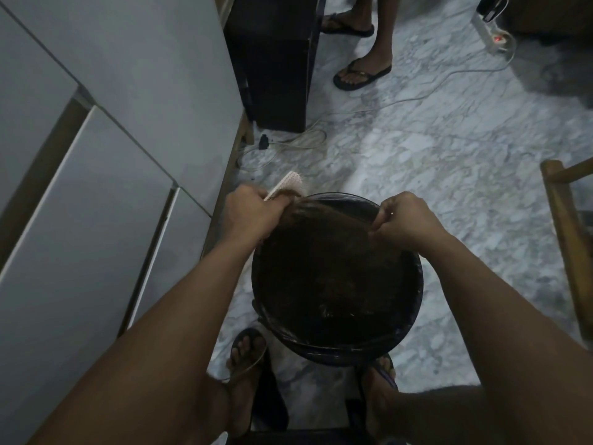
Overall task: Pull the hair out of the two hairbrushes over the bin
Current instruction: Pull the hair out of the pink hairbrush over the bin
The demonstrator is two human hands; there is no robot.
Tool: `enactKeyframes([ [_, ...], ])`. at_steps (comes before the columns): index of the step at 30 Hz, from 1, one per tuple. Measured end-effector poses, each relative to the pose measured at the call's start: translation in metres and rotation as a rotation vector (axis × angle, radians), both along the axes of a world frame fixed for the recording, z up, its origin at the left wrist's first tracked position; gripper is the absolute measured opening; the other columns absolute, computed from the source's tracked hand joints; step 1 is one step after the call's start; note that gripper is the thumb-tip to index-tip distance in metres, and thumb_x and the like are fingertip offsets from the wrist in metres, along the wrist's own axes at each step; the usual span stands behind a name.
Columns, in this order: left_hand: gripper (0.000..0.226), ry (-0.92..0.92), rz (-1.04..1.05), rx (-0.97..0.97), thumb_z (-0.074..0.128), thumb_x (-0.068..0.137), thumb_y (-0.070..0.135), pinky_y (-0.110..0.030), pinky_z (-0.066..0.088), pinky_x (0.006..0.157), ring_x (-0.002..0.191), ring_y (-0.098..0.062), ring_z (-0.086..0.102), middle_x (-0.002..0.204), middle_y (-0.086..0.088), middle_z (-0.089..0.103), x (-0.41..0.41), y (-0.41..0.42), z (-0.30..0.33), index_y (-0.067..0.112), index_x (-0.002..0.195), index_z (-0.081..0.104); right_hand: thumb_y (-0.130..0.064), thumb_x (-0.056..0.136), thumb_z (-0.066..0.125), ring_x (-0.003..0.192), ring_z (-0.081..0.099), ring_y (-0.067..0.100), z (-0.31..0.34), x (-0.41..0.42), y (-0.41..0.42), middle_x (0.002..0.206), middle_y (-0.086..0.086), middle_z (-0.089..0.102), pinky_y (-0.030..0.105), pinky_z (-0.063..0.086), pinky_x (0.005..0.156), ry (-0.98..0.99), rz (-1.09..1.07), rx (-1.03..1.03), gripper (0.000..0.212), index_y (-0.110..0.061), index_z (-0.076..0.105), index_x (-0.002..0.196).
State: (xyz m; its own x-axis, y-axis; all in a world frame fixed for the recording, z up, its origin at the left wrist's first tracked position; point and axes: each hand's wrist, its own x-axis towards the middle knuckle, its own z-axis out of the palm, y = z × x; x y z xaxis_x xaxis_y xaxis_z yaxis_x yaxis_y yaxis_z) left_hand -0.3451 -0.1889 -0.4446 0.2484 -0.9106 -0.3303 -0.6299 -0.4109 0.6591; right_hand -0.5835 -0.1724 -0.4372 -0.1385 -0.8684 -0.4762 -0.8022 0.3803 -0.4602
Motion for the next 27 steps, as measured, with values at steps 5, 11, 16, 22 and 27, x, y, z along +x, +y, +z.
enactKeyframes([
  [5,0.046,0.031,-0.107,0.069,0.074,0.074,0.059,-0.023,0.046,0.039,0.039,-0.015,0.062,0.056,-0.004,0.066,-0.012,0.008,0.005,0.015,0.062,0.068,-0.003,0.071,0.072,0.086,0.066,0.017,-0.002,0.001,0.004,0.091,0.002,0.072,0.029,0.054,0.074,-0.024,0.157,0.056,0.02,-0.02,0.075,0.081],
  [11,0.038,0.108,-0.197,0.11,0.076,0.074,0.053,-0.018,0.039,0.033,0.037,-0.017,0.062,0.06,-0.006,0.069,-0.03,0.015,0.001,0.016,0.069,0.073,-0.004,0.076,0.075,0.086,0.069,0.024,0.001,0.02,0.007,0.096,0.006,0.073,0.04,0.055,0.075,-0.528,-0.056,0.011,0.029,-0.012,0.057,0.097],
  [16,0.032,0.207,-0.218,0.215,0.072,0.082,0.044,-0.02,0.041,0.038,0.042,-0.017,0.063,0.066,-0.003,0.069,-0.033,0.015,0.005,0.013,0.079,0.075,-0.015,0.076,0.079,0.075,0.069,0.019,-0.011,0.029,0.007,0.078,0.001,0.071,0.035,0.054,0.07,-0.428,-0.046,-0.045,0.036,-0.012,0.051,0.099],
  [22,0.027,0.193,-0.222,0.236,0.069,0.086,0.035,-0.022,0.039,0.041,0.044,-0.02,0.059,0.066,-0.009,0.069,-0.026,0.011,0.006,0.01,0.081,0.075,-0.013,0.073,0.08,0.066,0.067,0.013,-0.007,0.02,0.003,0.069,0.0,0.07,0.031,0.056,0.068,-0.262,-0.056,-0.124,0.014,-0.02,0.07,0.079],
  [27,0.031,0.069,-0.303,0.246,0.069,0.085,0.041,-0.021,0.039,0.041,0.042,-0.021,0.057,0.058,-0.005,0.063,-0.022,0.009,0.007,0.011,0.077,0.073,-0.008,0.073,0.074,0.082,0.066,0.015,-0.005,0.016,0.001,0.081,0.003,0.075,0.026,0.054,0.076,-0.041,-0.004,-0.191,0.011,-0.017,0.08,0.076],
])
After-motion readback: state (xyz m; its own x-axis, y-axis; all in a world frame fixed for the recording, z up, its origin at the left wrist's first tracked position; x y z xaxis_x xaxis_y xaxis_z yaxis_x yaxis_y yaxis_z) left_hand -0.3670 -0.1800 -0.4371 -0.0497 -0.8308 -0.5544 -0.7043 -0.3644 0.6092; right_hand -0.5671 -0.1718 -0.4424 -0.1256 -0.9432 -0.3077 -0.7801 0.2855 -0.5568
